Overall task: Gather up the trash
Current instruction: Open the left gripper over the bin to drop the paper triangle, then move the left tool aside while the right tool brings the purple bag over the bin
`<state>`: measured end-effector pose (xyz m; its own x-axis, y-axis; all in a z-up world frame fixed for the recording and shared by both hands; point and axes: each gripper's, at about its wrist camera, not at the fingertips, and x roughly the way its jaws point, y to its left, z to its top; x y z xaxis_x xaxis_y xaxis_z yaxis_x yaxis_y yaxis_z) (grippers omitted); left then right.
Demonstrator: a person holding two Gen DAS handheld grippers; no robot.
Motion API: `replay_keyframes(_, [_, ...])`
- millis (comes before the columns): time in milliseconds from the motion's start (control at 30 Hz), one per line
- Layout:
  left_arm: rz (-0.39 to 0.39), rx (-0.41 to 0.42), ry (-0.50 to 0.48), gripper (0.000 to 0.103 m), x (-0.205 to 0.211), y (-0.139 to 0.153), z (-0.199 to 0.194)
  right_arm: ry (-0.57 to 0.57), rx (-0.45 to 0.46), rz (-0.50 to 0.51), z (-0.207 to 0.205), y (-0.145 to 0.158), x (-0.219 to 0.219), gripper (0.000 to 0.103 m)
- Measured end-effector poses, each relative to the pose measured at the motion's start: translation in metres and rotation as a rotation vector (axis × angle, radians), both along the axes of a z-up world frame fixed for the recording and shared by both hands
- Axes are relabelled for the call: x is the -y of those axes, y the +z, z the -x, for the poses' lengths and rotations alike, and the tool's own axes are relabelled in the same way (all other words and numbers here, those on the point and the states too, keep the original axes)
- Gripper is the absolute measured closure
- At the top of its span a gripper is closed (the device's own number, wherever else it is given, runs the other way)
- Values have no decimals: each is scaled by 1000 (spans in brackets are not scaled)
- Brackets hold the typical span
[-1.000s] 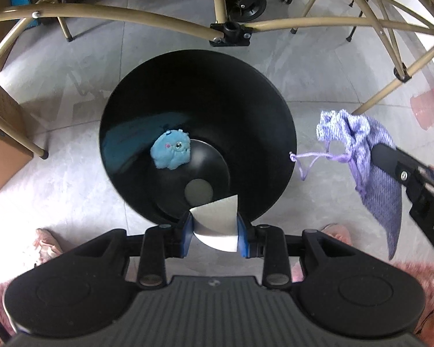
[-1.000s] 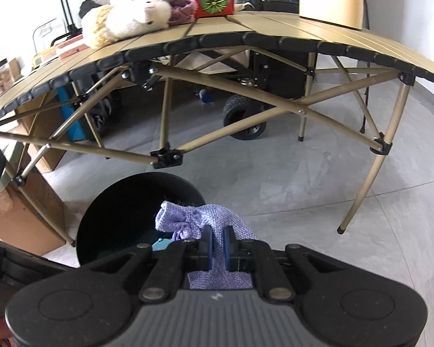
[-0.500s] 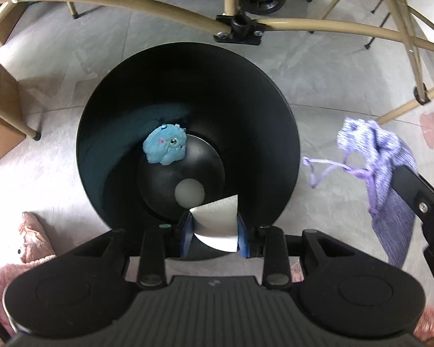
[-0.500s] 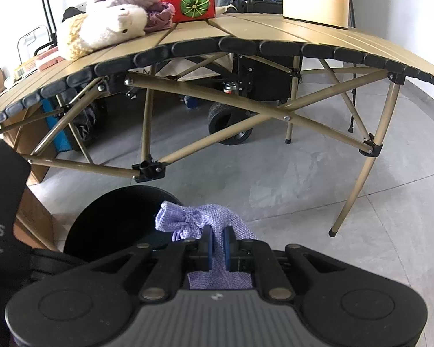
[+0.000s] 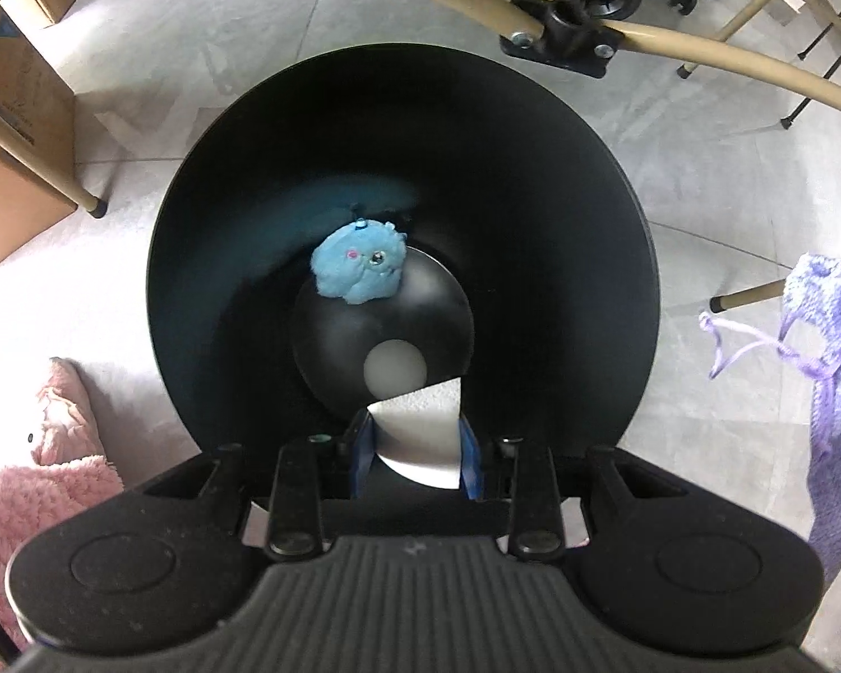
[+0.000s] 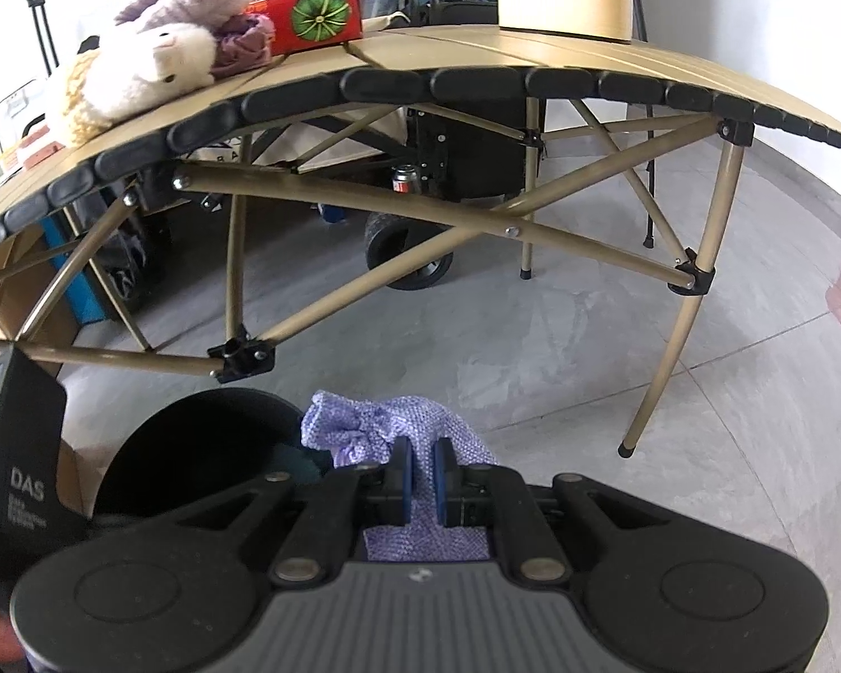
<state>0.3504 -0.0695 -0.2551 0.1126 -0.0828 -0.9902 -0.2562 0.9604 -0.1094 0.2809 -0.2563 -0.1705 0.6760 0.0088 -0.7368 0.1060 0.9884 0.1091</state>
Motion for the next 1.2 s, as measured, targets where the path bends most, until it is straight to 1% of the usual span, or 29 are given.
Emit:
replay_keyframes(133, [-21, -4, 17, 71, -2, -5, -2, -21, -7, -16, -4, -4, 3, 96])
replay_keyframes(267, [-35, 8, 21, 71, -2, -4, -3, -25, 0, -23, -4, -4, 4, 96])
replay_keyframes(333, [-30, 9, 17, 69, -1, -5, -4, -22, 5, -24, -3, -3, 4, 96])
replay_keyframes(400, [-22, -2, 12, 61, 0, -5, -4, -21, 7, -24, -2, -2, 4, 96])
replay_keyframes(467, [-23, -15, 17, 36, -1, -6, -3, -22, 7, -25, -2, -2, 4, 96])
replay_keyframes(533, [-34, -13, 17, 25, 0, -4, -4, -22, 7, -25, -2, -2, 4, 96])
replay_keyframes(600, [-39, -11, 18, 18, 0, -2, -4, -20, 9, -26, -2, -2, 4, 96])
replay_keyframes(633, [-34, -15, 18, 10, 0, -2, -4, -19, 10, -26, -2, -2, 4, 96])
replay_keyframes(667, [-30, -20, 20, 5, 0, -3, -4, -19, 10, -26, -2, -2, 4, 96])
replay_keyframes(833, [-26, -23, 4, 5, 2, -4, -4, -19, 11, -26, -1, -2, 4, 96])
replay_keyframes(1200, [-10, -32, 6, 5, 1, -4, -3, -20, 17, -28, -1, 1, 4, 96])
